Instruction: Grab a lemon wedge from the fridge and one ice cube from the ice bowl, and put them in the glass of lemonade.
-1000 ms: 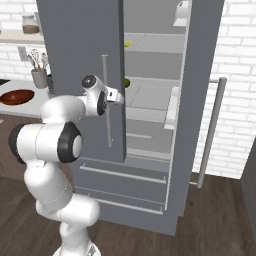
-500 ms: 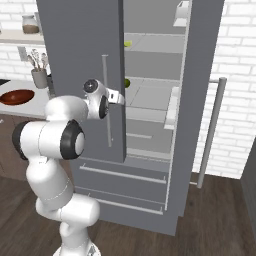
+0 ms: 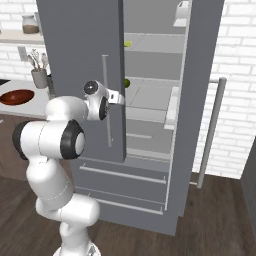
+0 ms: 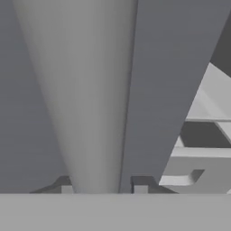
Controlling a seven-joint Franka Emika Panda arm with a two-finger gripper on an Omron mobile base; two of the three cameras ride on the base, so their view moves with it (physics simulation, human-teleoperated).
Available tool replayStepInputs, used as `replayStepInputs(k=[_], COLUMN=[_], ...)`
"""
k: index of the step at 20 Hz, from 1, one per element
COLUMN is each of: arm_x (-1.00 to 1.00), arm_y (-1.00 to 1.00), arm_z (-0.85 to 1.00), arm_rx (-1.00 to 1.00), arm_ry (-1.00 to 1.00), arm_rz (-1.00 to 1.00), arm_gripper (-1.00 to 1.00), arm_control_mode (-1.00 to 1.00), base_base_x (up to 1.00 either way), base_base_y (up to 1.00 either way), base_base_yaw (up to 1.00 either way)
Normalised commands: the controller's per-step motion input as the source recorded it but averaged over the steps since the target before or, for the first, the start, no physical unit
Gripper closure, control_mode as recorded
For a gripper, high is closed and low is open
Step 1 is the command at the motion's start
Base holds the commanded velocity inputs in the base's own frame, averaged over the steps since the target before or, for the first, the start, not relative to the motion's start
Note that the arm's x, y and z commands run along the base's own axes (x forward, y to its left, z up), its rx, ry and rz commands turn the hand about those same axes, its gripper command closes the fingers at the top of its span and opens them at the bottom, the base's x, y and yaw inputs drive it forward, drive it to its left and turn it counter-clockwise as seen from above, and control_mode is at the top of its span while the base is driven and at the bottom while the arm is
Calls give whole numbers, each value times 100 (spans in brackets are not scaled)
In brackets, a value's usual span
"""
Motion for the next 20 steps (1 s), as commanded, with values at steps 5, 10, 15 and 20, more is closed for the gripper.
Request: replayStepInputs(k=[5, 10, 15, 20], arm_x=[5, -13, -39, -69], arm_y=[66, 97, 100, 100], arm_z=[6, 21, 45, 92], arm_rx=[0, 0, 0, -14], arm_ry=[0, 0, 2, 19], arm_rz=[4, 15, 20, 22], arm_gripper=[100, 100, 100, 100], arm_control_mode=[-100, -100, -100, -100], base_base_x=[0, 0, 0, 0], base_base_y=[0, 0, 0, 0], base_base_yaw=[0, 0, 0, 0])
